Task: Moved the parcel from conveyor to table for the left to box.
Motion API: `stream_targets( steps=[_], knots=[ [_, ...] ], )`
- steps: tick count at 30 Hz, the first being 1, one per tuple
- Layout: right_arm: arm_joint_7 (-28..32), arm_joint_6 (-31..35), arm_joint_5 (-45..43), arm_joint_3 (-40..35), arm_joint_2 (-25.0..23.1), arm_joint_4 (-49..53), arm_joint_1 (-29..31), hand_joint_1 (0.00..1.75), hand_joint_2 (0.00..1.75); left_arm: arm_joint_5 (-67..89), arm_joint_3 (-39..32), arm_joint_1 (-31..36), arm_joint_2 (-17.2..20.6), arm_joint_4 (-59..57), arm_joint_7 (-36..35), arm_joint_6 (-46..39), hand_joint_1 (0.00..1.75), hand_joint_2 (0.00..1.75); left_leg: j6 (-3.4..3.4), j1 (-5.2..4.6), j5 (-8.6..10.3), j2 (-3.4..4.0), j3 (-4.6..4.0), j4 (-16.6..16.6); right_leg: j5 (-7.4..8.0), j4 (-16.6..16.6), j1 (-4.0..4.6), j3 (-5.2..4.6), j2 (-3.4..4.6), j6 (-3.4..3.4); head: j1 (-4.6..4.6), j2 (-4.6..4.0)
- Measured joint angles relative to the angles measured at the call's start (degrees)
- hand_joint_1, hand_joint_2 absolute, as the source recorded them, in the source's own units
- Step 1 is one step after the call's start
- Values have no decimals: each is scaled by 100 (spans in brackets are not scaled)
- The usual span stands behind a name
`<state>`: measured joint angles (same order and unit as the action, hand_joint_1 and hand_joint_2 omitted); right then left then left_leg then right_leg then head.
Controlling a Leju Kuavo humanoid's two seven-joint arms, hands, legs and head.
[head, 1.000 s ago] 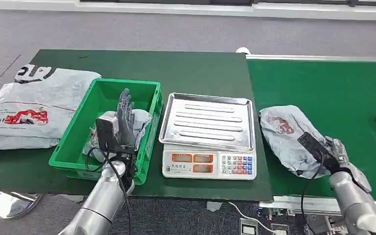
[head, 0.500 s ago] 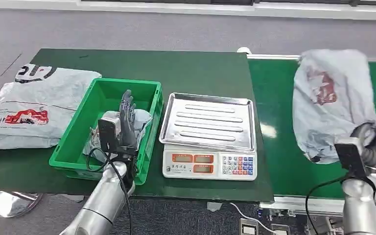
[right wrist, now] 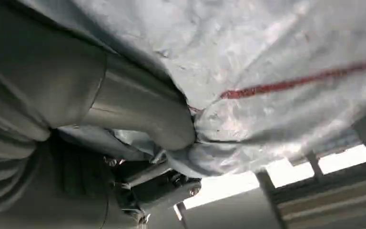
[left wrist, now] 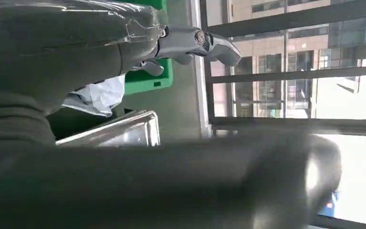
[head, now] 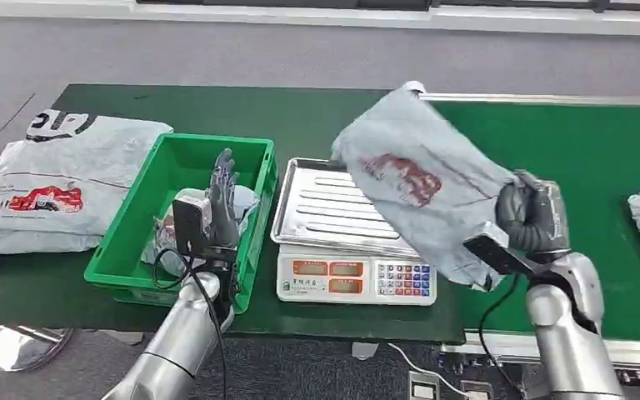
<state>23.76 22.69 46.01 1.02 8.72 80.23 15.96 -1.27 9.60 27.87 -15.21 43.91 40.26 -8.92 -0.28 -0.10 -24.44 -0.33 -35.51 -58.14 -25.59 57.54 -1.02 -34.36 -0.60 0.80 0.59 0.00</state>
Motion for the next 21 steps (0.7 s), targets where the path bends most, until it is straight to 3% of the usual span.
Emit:
stream_targets(
  steps=[2,6,7,13,19,20,21],
  knots=[
    [-221,-327,94,-177,2,-337,239,175,175,26,4,0,9,0,2,-9,0,175,-2,1,1,3,-2,0,0,0,1,0,4,0,0,0],
    [-830,-2212,-223,-703,46,-1403,762,175,175,31,105,4,9,-4,0,-28,0,175,-2,1,2,4,-1,-1,1,0,1,-4,10,1,0,0],
    [-850,-2383,-271,-802,48,-1624,829,175,175,24,116,4,9,-7,0,-28,0,175,-1,0,2,0,-2,-1,1,0,0,-3,2,1,0,0],
    [-850,-3174,-387,-1475,162,-2817,1393,175,175,7,131,-6,20,-11,0,-79,0,175,-2,1,2,-5,-4,-1,1,0,1,-5,0,1,0,0],
    [-495,-3226,-464,-1952,262,-3232,1671,169,175,-2,140,-20,20,-11,0,-81,0,175,-2,1,1,2,-1,-1,0,-1,1,-5,6,1,0,0],
    [-361,-3076,-481,-2058,275,-3239,1668,30,175,-32,144,-29,20,-11,0,-77,0,175,-2,1,1,2,-1,-1,0,-1,1,-5,6,1,0,0],
    [-276,-2908,-524,-2161,277,-3252,1658,0,175,-85,149,-44,20,-11,0,-61,0,175,-2,1,2,5,-1,-1,1,-1,1,-6,8,1,0,0]
  ],
)
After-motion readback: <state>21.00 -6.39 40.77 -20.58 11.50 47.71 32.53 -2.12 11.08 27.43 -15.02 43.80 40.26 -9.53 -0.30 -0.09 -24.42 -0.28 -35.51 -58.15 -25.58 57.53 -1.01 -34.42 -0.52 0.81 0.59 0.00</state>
